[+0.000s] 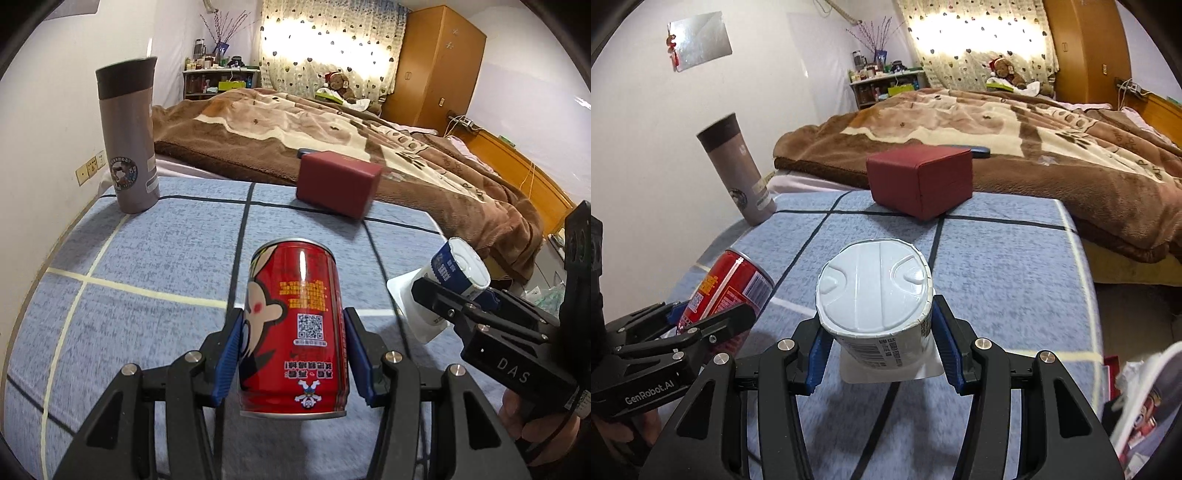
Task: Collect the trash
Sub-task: 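Carry the red can and tin can over the wastebasket with both tools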
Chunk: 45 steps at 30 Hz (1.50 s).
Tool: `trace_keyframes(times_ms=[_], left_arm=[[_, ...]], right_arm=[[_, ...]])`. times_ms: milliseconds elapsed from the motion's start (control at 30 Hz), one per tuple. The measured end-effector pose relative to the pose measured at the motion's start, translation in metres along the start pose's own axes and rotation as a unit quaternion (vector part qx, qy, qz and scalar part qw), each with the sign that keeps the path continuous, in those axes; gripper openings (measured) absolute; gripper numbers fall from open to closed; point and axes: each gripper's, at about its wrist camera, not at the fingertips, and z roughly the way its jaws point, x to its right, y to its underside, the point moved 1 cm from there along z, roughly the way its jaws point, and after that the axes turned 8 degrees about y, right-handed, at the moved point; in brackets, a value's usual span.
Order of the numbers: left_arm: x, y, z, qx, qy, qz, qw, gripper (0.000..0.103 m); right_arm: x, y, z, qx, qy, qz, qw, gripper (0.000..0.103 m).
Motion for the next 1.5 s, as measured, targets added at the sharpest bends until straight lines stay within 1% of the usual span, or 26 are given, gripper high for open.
trace_keyframes(times_ms=[300, 433, 733, 1067, 1167, 1300, 1500], left_arm=[[0.042, 0.01, -0.028, 0.017, 0.013, 0.029, 0.9993, 0.055], [0.065, 0.015, -0.034, 0.021, 0.028, 0.047, 0.9983, 0.055], [0.122, 0.022, -0.034, 0.018, 0.065, 0.087, 0.994, 0.055], [0.194, 0.033, -0.026, 0.011, 0.108, 0.131, 0.9854, 0.055], [0.216, 0.038, -0.021, 0.004, 0.123, 0.142, 0.9821, 0.055], [0.246, 0.045, -0.01, -0.009, 0.147, 0.157, 0.9766, 0.055], [0.283, 0.063, 0.018, -0.046, 0.164, 0.177, 0.9693, 0.055]], right_arm=[[0.021, 0.009, -0.037, 0.022, 0.017, 0.012, 1.0, 0.052], [0.037, 0.013, -0.05, 0.029, 0.031, 0.026, 0.999, 0.052], [0.08, 0.03, -0.083, 0.044, 0.07, 0.058, 0.995, 0.052], [0.129, 0.052, -0.119, 0.059, 0.121, 0.095, 0.986, 0.052], [0.144, 0.059, -0.128, 0.062, 0.138, 0.106, 0.983, 0.052], [0.168, 0.071, -0.137, 0.055, 0.164, 0.122, 0.977, 0.052], [0.202, 0.088, -0.131, 0.022, 0.204, 0.14, 0.969, 0.053]])
